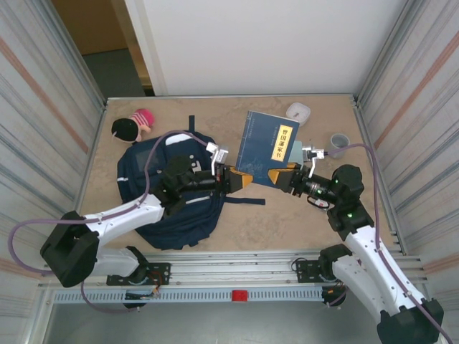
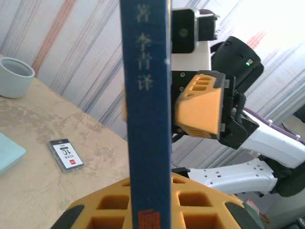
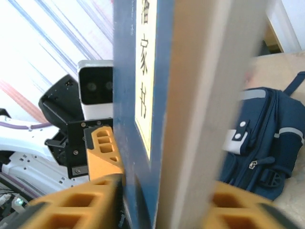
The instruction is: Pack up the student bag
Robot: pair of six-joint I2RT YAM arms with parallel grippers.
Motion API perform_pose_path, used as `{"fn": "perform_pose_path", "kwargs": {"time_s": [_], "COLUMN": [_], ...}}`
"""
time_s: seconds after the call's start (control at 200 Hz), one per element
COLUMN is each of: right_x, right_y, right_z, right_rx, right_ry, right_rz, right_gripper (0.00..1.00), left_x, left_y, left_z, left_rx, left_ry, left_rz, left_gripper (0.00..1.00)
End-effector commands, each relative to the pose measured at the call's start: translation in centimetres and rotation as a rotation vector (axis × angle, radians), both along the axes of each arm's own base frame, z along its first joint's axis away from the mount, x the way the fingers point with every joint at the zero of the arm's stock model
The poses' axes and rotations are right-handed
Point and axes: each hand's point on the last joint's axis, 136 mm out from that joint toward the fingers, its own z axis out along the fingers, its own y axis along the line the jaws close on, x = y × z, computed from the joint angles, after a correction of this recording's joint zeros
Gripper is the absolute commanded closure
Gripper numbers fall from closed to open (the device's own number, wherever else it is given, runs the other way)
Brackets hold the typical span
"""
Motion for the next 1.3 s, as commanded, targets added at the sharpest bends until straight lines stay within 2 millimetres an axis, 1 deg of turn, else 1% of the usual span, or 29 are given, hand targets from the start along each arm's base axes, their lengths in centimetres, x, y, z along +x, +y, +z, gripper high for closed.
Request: {"fn": "perform_pose_path", "kwargs": {"time_s": [0.0, 0.03, 0.08, 0.09, 0.12, 0.15, 0.236, 0.256, 0.281, 0.316, 0.346, 0.406, 0.421, 0.491, 0.531, 0.576, 0.636, 0.717, 0.777, 0.862, 0.912, 1.042, 1.067, 1.168, 1.258, 1.293], "right_x": [-1.0, -1.1, -1.3, -1.3, -1.3, -1.3, -1.6, -1.6, -1.6, -1.7, -2.1, -2.9, -2.9, -2.4, -2.4, -2.6, -3.2, -3.3, -3.6, -4.3, -4.8, -5.5, -5.5, -5.7, -5.6, -5.6], "right_y": [-0.3, -0.4, -0.6, -0.7, -0.9, -1.1, -1.5, -1.5, -1.6, -1.7, -1.6, -1.2, -1.3, -1.4, -1.4, -1.2, -0.9, -0.8, -0.3, 0.8, 1.6, 3.3, 3.6, 4.6, 5.3, 5.5], "right_z": [1.7, 1.8, 1.7, 1.6, 1.3, 1.0, -0.1, -0.4, -0.8, -1.2, -1.7, -2.7, -2.9, -4.3, -5.1, -6.1, -7.7, -9.4, -10.3, -11.0, -11.2, -11.6, -11.6, -11.2, -10.5, -10.1], "right_rx": [0.013, 0.004, -0.026, -0.034, -0.063, -0.098, -0.205, -0.232, -0.268, -0.318, -0.359, -0.442, -0.461, -0.563, -0.619, -0.685, -0.782, -0.911, -0.973, -0.997, -0.997, -1.005, -1.001, -0.978, -0.944, -0.927], "right_ry": [-0.103, -0.125, -0.158, -0.159, -0.175, -0.182, -0.225, -0.23, -0.235, -0.242, -0.259, -0.324, -0.33, -0.367, -0.394, -0.42, -0.454, -0.483, -0.504, -0.537, -0.563, -0.604, -0.605, -0.613, -0.63, -0.639], "right_rz": [0.005, -0.003, -0.02, -0.026, -0.041, -0.057, -0.069, -0.069, -0.07, -0.065, -0.031, 0.035, 0.037, 0.027, 0.046, 0.081, 0.141, 0.185, 0.235, 0.306, 0.352, 0.43, 0.44, 0.469, 0.467, 0.468], "right_gripper": [1.0, 1.0, 1.0, 1.0, 1.0, 1.0, 1.0, 1.0, 1.0, 1.0, 1.0, 1.0, 1.0, 1.0, 1.0, 1.0, 1.0, 1.0, 1.0, 1.0, 1.0, 1.0, 1.0, 1.0, 1.0, 1.0], "left_x": [0.5, 0.7, 1.0, 1.2, 1.5, 1.6, 1.4, 1.4, 1.3, 1.2, 1.0, 0.5, 0.4, -0.8, -1.7, -2.8, -3.5, -4.3, -4.6, -4.8, -4.7, -4.6, -4.5, -4.2, -4.9, -5.0], "left_y": [0.8, 0.9, 1.3, 1.4, 1.7, 2.0, 3.3, 3.7, 4.2, 4.9, 5.6, 7.0, 7.3, 8.5, 9.0, 9.5, 10.2, 11.2, 11.8, 12.0, 11.9, 10.8, 10.5, 9.5, 8.8, 8.6], "left_z": [0.6, 0.1, -0.7, -0.9, -1.6, -2.2, -2.7, -2.8, -2.8, -2.6, -2.6, -2.5, -2.2, -2.1, -2.1, -2.4, -2.7, -3.3, -4.0, -5.3, -5.9, -7.0, -7.2, -7.9, -8.2, -8.3], "left_rx": [-0.003, 0.017, 0.061, 0.075, 0.119, 0.163, 0.26, 0.281, 0.304, 0.333, 0.359, 0.416, 0.422, 0.475, 0.5, 0.535, 0.592, 0.669, 0.712, 0.75, 0.761, 0.745, 0.739, 0.717, 0.676, 0.663], "left_ry": [-0.032, -0.029, -0.026, -0.026, -0.021, -0.031, -0.105, -0.124, -0.15, -0.199, -0.242, -0.328, -0.355, -0.472, -0.543, -0.626, -0.706, -0.77, -0.808, -0.84, -0.845, -0.813, -0.812, -0.799, -0.797, -0.799], "left_rz": [0.078, 0.096, 0.131, 0.143, 0.167, 0.182, 0.221, 0.232, 0.247, 0.266, 0.28, 0.304, 0.307, 0.281, 0.248, 0.196, 0.164, 0.122, 0.101, 0.055, 0.044, 0.007, 0.0, -0.018, -0.07, -0.073], "left_gripper": [0.86, 0.79, 0.64, 0.64, 0.56, 0.51, 0.3, 0.27, 0.26, 0.2, 0.17, 0.17, 0.17, 0.16, 0.14, 0.13, 0.12, 0.11, 0.1, 0.09, 0.11, 0.13, 0.14, 0.24, 0.38, 0.46]}}
